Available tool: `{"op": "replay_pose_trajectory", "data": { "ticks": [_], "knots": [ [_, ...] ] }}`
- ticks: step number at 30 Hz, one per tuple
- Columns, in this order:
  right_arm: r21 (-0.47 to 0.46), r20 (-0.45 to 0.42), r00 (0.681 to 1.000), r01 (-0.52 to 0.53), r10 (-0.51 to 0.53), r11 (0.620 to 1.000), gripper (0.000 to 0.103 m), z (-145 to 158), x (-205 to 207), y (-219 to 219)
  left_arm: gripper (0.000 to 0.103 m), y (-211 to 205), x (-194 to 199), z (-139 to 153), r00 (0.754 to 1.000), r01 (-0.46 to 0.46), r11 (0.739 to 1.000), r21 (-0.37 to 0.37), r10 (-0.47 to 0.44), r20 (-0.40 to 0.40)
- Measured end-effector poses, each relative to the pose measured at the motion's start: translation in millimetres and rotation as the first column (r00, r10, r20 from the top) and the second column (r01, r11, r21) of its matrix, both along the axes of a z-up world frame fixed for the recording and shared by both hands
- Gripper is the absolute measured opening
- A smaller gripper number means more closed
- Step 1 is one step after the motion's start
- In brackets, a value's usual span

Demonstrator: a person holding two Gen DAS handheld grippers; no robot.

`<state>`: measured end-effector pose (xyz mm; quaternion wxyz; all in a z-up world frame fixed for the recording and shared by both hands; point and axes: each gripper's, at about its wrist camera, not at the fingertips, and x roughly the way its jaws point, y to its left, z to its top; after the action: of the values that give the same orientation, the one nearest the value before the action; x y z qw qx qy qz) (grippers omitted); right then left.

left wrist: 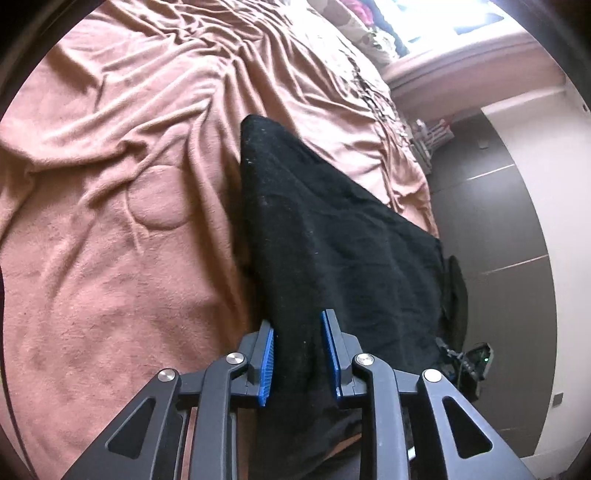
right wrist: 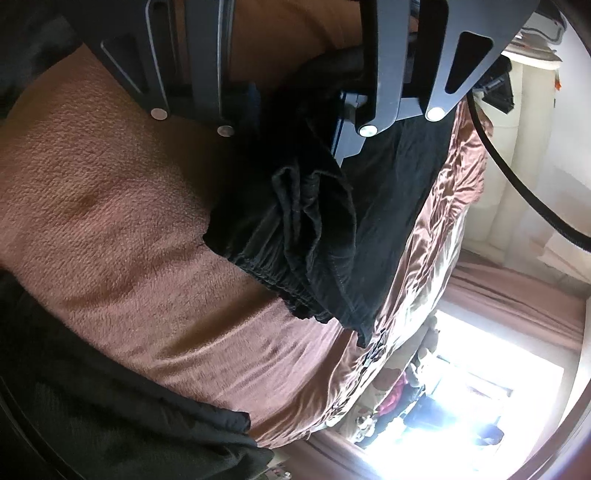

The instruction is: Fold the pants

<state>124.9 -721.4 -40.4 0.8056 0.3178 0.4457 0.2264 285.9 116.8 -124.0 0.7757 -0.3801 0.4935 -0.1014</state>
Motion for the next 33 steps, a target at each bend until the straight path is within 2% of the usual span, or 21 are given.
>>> {"op": "replay_pose_trajectory", "data": {
  "ticks": [2, 9, 11, 13, 15, 18, 26, 33],
  "knots": [
    [0.003, -0.004, 1.000, -0.001, 0.001, 1.000, 0.026, -0.7, 0.2, -0.5, 0.026, -2.0, 4.2, -1.8, 1.000, 0.013, 1.000, 0.014, -0.013, 0.004],
    [0.040, -0.039, 0.999, -0.009, 0.011, 0.999, 0.029, -13.4, 9.7, -1.4, 0.026, 4.1, 17.3, -50.9, 0.994, -0.034, 0.999, -0.021, 0.031, -0.108],
    [0.063, -0.047, 0.999, -0.007, 0.010, 0.998, 0.029, -17.9, 12.4, -1.2, 0.019, 2.3, 18.5, -54.4, 0.993, -0.051, 0.998, -0.019, 0.049, -0.112],
    [0.058, -0.039, 0.999, -0.004, 0.006, 0.998, 0.025, -15.4, 12.3, 0.5, 0.009, 1.5, 18.1, -47.2, 0.994, -0.056, 0.998, -0.003, 0.055, -0.095],
    [0.057, -0.017, 1.000, -0.008, 0.009, 0.998, 0.016, -9.1, 9.1, 2.6, 0.008, 4.4, 17.3, -37.2, 0.996, -0.068, 0.998, -0.007, 0.067, -0.065],
    [0.088, 0.012, 1.000, -0.013, 0.012, 0.996, 0.011, 1.8, 4.8, 1.8, 0.007, 11.4, 12.8, -21.6, 0.995, -0.093, 0.995, -0.031, 0.093, -0.023],
    [0.109, 0.043, 0.999, -0.028, 0.023, 0.994, 0.011, 25.2, -9.5, 22.2, 0.007, 29.4, 2.5, 20.9, 0.994, -0.086, 0.996, -0.037, 0.088, 0.067],
    [0.107, 0.044, 0.994, -0.109, 0.105, 0.988, 0.010, 36.1, -20.5, 65.2, 0.007, 77.7, -23.1, 46.5, 0.986, -0.136, 0.991, -0.015, 0.137, 0.098]
  ]
}}
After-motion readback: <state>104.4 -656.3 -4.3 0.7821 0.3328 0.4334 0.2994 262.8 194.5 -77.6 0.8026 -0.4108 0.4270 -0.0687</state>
